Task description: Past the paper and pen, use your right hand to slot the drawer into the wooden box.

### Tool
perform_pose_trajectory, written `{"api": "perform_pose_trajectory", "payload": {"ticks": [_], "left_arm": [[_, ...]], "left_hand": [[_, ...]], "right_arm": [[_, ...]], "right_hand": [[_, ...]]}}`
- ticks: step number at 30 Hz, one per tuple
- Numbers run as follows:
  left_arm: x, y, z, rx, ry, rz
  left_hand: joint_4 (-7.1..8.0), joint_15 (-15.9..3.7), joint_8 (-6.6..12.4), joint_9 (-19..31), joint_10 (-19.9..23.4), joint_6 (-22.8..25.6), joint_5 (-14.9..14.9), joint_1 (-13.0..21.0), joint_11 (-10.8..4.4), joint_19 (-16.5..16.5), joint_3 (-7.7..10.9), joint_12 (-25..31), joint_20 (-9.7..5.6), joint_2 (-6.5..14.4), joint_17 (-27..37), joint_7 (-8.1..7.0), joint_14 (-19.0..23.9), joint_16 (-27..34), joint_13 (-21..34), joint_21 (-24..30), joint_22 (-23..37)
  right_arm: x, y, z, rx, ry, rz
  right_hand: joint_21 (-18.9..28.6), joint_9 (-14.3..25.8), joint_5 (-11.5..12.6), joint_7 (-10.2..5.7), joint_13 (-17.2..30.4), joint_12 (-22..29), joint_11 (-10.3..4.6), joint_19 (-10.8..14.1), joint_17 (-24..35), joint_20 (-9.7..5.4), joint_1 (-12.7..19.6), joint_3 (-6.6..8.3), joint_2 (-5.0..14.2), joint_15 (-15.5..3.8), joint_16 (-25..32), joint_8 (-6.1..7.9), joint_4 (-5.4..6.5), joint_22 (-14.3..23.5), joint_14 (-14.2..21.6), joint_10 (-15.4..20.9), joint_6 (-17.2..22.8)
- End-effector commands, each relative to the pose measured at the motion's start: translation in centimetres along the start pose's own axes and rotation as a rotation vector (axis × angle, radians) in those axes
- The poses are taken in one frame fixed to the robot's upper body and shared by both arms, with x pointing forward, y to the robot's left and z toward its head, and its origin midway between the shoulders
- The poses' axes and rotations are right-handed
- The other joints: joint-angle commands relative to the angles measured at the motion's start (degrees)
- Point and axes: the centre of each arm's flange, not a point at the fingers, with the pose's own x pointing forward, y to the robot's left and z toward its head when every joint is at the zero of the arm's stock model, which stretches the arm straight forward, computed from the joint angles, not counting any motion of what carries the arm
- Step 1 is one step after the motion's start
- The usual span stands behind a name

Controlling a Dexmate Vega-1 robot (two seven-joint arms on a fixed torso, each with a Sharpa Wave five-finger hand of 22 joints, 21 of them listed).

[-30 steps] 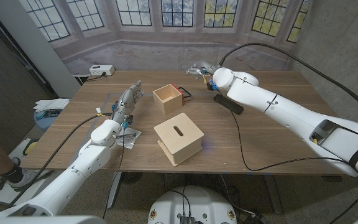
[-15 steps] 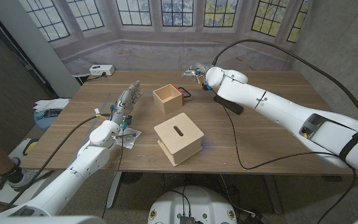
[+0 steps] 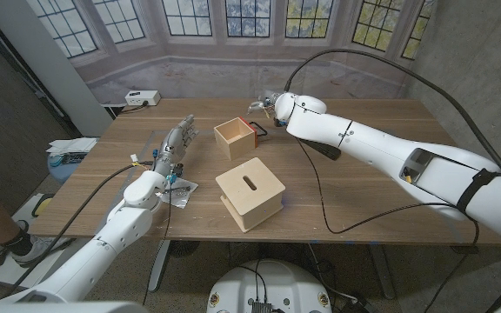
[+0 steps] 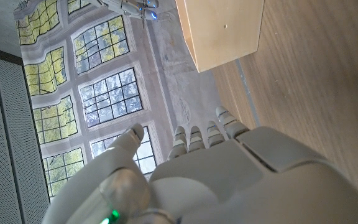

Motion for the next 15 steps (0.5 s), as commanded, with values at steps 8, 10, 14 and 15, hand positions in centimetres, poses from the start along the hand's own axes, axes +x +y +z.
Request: {"api": "perform_pose_trajectory", "payload": {"ticks": [8,10,14,15], "left_arm": [[-0.21,0.18,-0.41,-0.010,0.003,0.002],[-0.16,0.20,-0.44,-0.011,0.004,0.000],[-0.08,0.20,-0.53,-0.013,0.002,-0.001],[-0.07,0.21,-0.55,-0.014,0.002,-0.002]], "left_hand": [[-0.39,0.58,0.16,0.32,0.43,0.93,0.38,0.62,0.24,0.37,-0.02,0.54,0.15,0.30,0.17,-0.01,-0.01,0.18,0.21,0.21,0.22],[-0.42,0.58,0.16,0.32,0.41,0.95,0.38,0.63,0.28,0.37,-0.03,0.53,0.11,0.31,0.17,0.00,0.00,0.19,0.21,0.21,0.22],[-0.45,0.59,0.15,0.33,0.40,0.96,0.37,0.62,0.24,0.38,-0.06,0.52,0.12,0.33,0.18,-0.01,-0.01,0.19,0.21,0.21,0.22],[-0.47,0.58,0.15,0.33,0.36,0.98,0.38,0.62,0.23,0.36,-0.06,0.50,0.13,0.34,0.19,-0.02,-0.03,0.19,0.21,0.21,0.22]], "right_arm": [[1.48,1.29,1.87,-0.065,0.076,0.032],[1.57,1.36,2.03,-0.069,0.076,0.035],[1.77,1.57,2.31,-0.073,0.091,0.039],[1.84,1.64,2.38,-0.075,0.092,0.042]], "right_hand": [[0.25,0.24,0.35,0.45,1.05,1.54,0.12,1.10,0.16,0.73,2.77,0.73,0.24,0.45,0.24,0.18,-0.14,0.17,1.55,1.78,1.87],[0.32,0.26,0.36,0.58,1.27,1.96,0.11,1.46,0.20,0.76,3.19,0.74,0.22,0.46,0.33,0.19,-0.13,0.17,1.99,2.31,2.22],[0.37,0.30,0.35,0.70,1.71,2.93,0.58,2.01,0.31,1.06,3.91,0.67,0.12,0.59,0.43,0.12,-0.06,0.18,2.66,3.62,2.75],[0.37,0.31,0.34,0.75,1.80,3.09,0.69,2.08,0.34,1.06,4.04,0.65,0.14,0.74,0.49,0.10,-0.03,0.18,2.90,3.79,2.83]]}}
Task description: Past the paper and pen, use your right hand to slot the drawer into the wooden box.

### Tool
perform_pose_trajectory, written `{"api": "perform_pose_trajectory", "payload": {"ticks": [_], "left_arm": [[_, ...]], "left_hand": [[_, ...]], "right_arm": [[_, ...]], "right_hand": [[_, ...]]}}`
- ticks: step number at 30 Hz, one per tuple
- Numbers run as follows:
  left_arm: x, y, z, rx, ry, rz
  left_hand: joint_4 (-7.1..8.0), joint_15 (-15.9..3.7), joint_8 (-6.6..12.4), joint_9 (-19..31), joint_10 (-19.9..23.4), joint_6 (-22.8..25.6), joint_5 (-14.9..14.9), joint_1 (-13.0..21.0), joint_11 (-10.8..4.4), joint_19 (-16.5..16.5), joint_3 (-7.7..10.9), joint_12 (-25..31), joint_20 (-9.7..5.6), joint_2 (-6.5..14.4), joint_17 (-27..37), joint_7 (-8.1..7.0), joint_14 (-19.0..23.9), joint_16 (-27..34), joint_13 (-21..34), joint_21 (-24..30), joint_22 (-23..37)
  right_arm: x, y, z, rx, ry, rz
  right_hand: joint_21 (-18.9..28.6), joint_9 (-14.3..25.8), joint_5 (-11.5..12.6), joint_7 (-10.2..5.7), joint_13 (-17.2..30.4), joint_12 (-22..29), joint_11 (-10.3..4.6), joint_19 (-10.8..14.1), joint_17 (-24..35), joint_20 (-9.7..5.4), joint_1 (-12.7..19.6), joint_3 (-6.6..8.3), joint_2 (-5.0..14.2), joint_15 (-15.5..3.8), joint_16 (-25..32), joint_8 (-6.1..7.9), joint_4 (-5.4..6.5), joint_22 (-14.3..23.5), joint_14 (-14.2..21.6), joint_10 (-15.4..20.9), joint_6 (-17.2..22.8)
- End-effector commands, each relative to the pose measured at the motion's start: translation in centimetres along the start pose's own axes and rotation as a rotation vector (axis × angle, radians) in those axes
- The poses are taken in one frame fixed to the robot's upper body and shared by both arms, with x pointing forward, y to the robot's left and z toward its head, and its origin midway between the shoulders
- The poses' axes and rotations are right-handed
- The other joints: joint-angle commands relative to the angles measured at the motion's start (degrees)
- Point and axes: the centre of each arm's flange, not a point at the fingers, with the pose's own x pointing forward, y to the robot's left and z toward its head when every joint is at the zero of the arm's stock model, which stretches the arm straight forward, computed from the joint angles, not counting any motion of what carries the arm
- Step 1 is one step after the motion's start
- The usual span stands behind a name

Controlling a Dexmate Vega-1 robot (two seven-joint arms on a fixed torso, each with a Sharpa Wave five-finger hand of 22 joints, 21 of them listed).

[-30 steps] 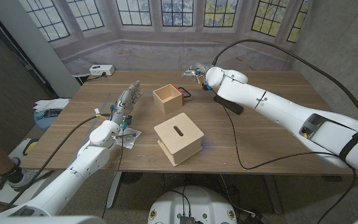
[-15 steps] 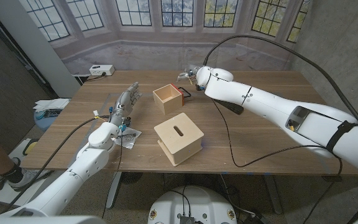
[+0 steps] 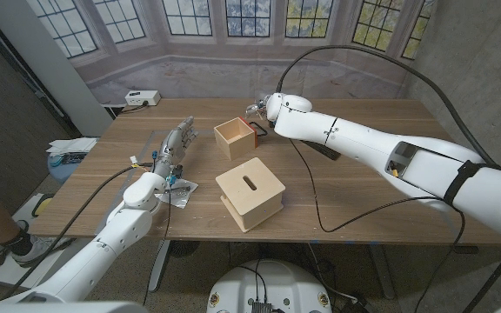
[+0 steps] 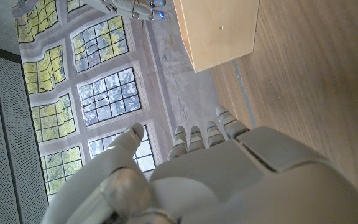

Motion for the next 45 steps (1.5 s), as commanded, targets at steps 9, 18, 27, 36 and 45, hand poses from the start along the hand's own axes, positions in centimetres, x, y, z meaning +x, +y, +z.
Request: {"api": "perform_pose_trajectory", "payload": {"ticks": [9,18,27,36,45], "left_arm": [[0.2,0.3,-0.2,-0.008,-0.007,-0.003],[0.0,0.4,-0.5,-0.012,-0.006,-0.004],[-0.5,0.6,-0.6,-0.012,-0.010,-0.001],[-0.9,0.5,-0.7,-0.016,-0.009,0.000],[-0.9,0.3,-0.7,-0.016,-0.012,-0.008]], "left_hand": [[-0.32,0.59,0.12,0.33,0.42,0.40,0.38,0.28,0.15,0.39,0.15,0.52,0.12,0.02,0.20,0.02,-0.01,0.20,0.21,0.22,0.22],[-0.43,0.59,0.09,0.33,0.42,0.37,0.39,0.32,0.30,0.37,0.14,0.50,0.16,0.06,0.20,-0.02,-0.01,0.20,0.22,0.21,0.23],[-0.59,0.61,0.06,0.34,0.40,0.36,0.40,0.39,0.28,0.37,0.11,0.48,0.15,0.10,0.19,-0.01,0.00,0.20,0.22,0.21,0.23],[-0.75,0.60,0.04,0.34,0.39,0.34,0.42,0.47,0.24,0.40,0.09,0.47,0.16,0.15,0.18,0.01,0.01,0.21,0.22,0.22,0.23],[-0.94,0.58,0.03,0.34,0.35,0.36,0.43,0.57,0.21,0.39,0.05,0.44,0.13,0.17,0.18,0.01,0.01,0.20,0.22,0.21,0.23]], "right_arm": [[0.8,1.0,2.1,-0.028,0.050,0.026],[0.7,1.6,3.0,-0.036,0.054,0.031],[0.8,2.5,4.0,-0.047,0.060,0.034],[1.5,3.1,4.2,-0.044,0.088,0.031],[2.1,3.2,4.7,-0.046,0.094,0.016]], "right_hand": [[0.32,0.38,0.29,0.35,1.00,1.75,0.65,1.27,0.59,0.78,1.85,0.08,-0.08,0.58,0.62,0.11,0.21,0.19,1.63,1.72,1.98],[0.26,0.42,0.26,0.55,1.43,2.44,0.69,1.47,0.77,1.08,2.26,-0.08,-0.04,0.76,0.78,0.05,0.33,0.20,2.26,2.28,2.50],[0.21,0.46,0.24,0.68,1.99,3.38,0.80,1.74,1.06,1.22,2.99,-0.18,0.05,0.82,1.08,0.07,0.32,0.21,3.20,3.09,3.37],[0.27,0.52,0.18,0.94,2.78,4.63,0.83,2.42,1.46,1.69,3.84,-0.43,-0.02,0.68,1.53,0.10,0.32,0.22,4.46,4.05,4.51],[0.29,0.55,0.19,0.83,3.41,5.64,0.65,2.86,1.77,1.82,4.63,-0.58,-0.10,0.41,1.80,0.12,0.25,0.23,5.23,4.83,5.42]]}}
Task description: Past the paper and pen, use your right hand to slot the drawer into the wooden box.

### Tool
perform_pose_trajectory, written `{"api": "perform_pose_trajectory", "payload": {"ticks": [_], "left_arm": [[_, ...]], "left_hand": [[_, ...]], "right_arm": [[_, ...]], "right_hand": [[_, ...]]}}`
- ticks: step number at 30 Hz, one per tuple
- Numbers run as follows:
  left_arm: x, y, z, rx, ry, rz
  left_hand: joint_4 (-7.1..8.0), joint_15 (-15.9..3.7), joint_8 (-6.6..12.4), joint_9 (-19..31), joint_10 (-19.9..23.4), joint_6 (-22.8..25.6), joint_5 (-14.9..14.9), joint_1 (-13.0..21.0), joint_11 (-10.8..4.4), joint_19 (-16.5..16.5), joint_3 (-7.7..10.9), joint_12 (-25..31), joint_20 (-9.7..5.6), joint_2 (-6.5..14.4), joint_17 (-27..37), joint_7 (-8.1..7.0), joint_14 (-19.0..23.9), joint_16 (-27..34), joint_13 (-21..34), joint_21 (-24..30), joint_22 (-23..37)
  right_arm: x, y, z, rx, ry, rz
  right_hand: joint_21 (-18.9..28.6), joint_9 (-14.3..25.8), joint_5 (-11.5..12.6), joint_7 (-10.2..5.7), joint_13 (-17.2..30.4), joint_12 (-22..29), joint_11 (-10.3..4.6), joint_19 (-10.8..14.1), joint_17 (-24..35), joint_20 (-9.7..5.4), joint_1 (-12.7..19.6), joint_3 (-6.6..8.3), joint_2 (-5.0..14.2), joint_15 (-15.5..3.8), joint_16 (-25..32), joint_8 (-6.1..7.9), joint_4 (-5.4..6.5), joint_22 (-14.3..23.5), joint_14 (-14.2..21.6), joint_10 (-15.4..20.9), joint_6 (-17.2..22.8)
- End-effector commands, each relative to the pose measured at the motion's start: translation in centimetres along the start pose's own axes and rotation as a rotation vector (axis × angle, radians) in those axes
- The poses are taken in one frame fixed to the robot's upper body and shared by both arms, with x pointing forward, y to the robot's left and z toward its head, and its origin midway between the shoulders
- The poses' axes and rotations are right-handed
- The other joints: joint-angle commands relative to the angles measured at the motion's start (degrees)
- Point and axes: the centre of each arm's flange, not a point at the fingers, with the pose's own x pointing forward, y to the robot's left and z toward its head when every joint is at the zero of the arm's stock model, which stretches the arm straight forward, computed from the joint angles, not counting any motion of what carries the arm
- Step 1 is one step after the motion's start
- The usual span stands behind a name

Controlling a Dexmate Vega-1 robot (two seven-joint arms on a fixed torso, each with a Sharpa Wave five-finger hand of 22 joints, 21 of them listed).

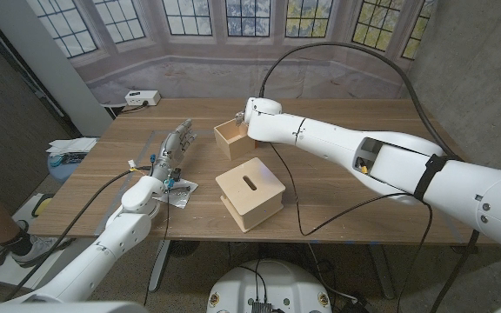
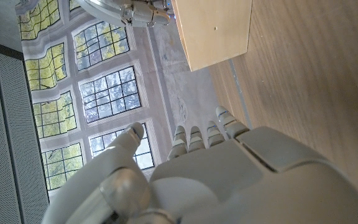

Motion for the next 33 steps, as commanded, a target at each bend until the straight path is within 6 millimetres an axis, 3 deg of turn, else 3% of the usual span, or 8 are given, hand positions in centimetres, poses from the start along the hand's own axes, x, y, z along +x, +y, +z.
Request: {"api": "perform_pose_trajectory", "payload": {"ticks": [1,19,33], "left_arm": [[-0.2,-0.2,0.0,-0.002,-0.003,-0.006],[-0.4,-0.5,-0.2,-0.005,0.004,-0.009],[-0.3,-0.7,-0.4,-0.007,0.009,-0.016]], "left_hand": [[-0.46,0.58,0.03,0.34,0.36,0.38,0.21,0.58,0.25,0.41,0.06,0.44,0.14,0.19,0.18,0.00,0.01,0.20,0.22,0.22,0.23],[-0.86,0.58,0.02,0.34,0.45,0.42,0.26,0.80,0.22,0.44,0.01,0.46,0.15,0.19,0.16,-0.04,0.09,0.22,0.23,0.23,0.22],[-1.24,0.69,0.12,0.35,0.77,0.75,0.31,1.02,0.23,0.73,0.01,0.56,0.46,0.13,0.14,-0.15,0.38,0.29,0.22,0.32,0.22]], "right_arm": [[0.8,0.3,0.7,-0.004,0.016,-0.013],[1.6,1.2,0.7,-0.060,0.059,-0.048],[2.0,2.2,0.8,-0.133,0.095,-0.083]], "right_hand": [[0.30,0.28,0.19,-0.05,0.44,0.81,-0.06,0.68,0.24,0.15,0.71,-0.33,-0.04,0.05,0.53,0.12,0.00,0.10,0.81,0.77,0.85],[0.39,0.44,0.26,-0.62,2.88,4.37,-1.04,2.10,1.79,0.22,2.72,-0.99,0.05,-1.31,2.10,-0.01,0.12,0.15,3.96,3.02,2.98],[0.61,1.07,0.39,-1.27,6.61,8.66,-2.11,4.12,4.64,-0.08,5.72,-1.88,0.00,-3.56,4.89,0.38,0.01,0.24,7.76,4.15,6.05]]}}
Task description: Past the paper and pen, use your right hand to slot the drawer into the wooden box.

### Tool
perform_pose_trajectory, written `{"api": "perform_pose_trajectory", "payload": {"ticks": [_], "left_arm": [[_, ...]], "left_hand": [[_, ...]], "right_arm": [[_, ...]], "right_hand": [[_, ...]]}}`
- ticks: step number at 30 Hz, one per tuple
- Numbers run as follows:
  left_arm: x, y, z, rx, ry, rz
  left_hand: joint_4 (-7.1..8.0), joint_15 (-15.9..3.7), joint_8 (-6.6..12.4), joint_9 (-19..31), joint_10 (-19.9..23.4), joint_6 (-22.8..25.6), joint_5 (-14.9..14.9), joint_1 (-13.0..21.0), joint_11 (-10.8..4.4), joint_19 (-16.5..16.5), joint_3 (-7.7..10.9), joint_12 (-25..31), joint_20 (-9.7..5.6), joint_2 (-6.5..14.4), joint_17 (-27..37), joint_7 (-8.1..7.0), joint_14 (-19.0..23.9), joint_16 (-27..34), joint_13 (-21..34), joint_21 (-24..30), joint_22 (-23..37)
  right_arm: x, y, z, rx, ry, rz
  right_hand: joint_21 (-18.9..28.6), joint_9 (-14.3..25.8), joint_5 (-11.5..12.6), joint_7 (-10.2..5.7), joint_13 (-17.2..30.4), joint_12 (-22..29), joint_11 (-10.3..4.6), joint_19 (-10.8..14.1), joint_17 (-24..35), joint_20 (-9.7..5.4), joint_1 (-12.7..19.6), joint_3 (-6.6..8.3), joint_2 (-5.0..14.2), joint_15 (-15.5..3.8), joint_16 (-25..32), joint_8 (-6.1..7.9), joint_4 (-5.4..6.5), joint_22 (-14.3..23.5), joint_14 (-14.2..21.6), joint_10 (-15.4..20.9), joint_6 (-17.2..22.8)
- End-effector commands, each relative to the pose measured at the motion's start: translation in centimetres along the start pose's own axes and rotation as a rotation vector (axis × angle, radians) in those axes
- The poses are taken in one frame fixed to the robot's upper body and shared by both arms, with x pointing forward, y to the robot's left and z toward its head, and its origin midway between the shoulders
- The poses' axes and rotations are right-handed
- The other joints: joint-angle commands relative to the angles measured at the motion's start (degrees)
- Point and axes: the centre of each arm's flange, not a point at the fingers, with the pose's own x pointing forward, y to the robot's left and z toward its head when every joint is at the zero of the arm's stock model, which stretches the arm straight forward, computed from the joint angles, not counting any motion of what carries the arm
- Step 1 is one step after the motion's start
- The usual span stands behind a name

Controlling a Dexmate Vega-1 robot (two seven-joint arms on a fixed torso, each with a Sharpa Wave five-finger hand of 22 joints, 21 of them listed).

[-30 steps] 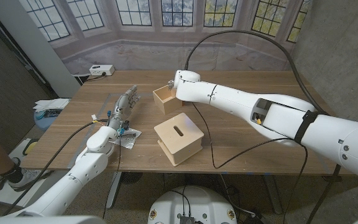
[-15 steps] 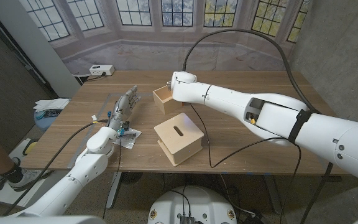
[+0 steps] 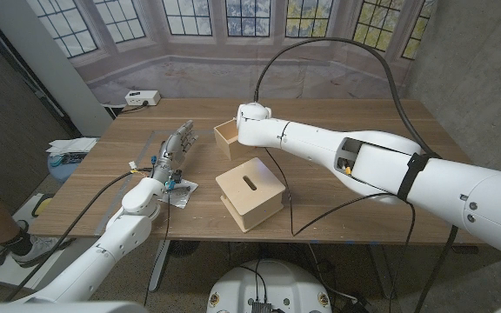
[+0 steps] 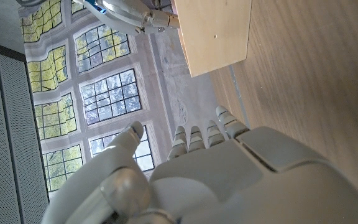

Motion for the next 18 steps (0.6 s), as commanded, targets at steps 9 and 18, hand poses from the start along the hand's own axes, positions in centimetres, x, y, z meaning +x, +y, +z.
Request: {"api": "perform_pose_trajectory", "payload": {"ticks": [9,18], "left_arm": [[0.12,-0.58,-0.50,-0.008,0.011,-0.014],[0.12,-0.79,-0.54,-0.007,0.013,-0.011]], "left_hand": [[-0.67,0.41,0.37,0.36,0.95,1.45,0.38,0.99,0.21,0.85,0.18,0.74,0.38,-0.14,0.12,-0.36,0.38,0.35,0.22,0.42,0.22],[-0.94,0.36,0.48,0.38,1.24,1.97,0.41,1.17,0.29,1.02,0.19,0.81,0.40,-0.13,0.12,-0.40,0.58,0.37,0.22,0.46,0.22]], "right_arm": [[0.48,1.19,0.26,-0.093,0.035,-0.079],[0.55,1.53,0.15,-0.104,0.028,-0.103]], "right_hand": [[0.77,1.28,0.62,-1.10,4.97,5.59,-1.25,2.53,4.11,-0.63,3.78,-1.53,-0.68,-1.60,3.78,1.28,0.11,0.34,3.97,1.91,4.54],[1.39,2.11,0.80,-2.90,8.29,10.62,-2.99,5.26,5.97,-2.47,6.33,-1.96,-0.90,-4.36,5.97,2.72,0.14,0.40,8.05,5.95,9.55]]}}
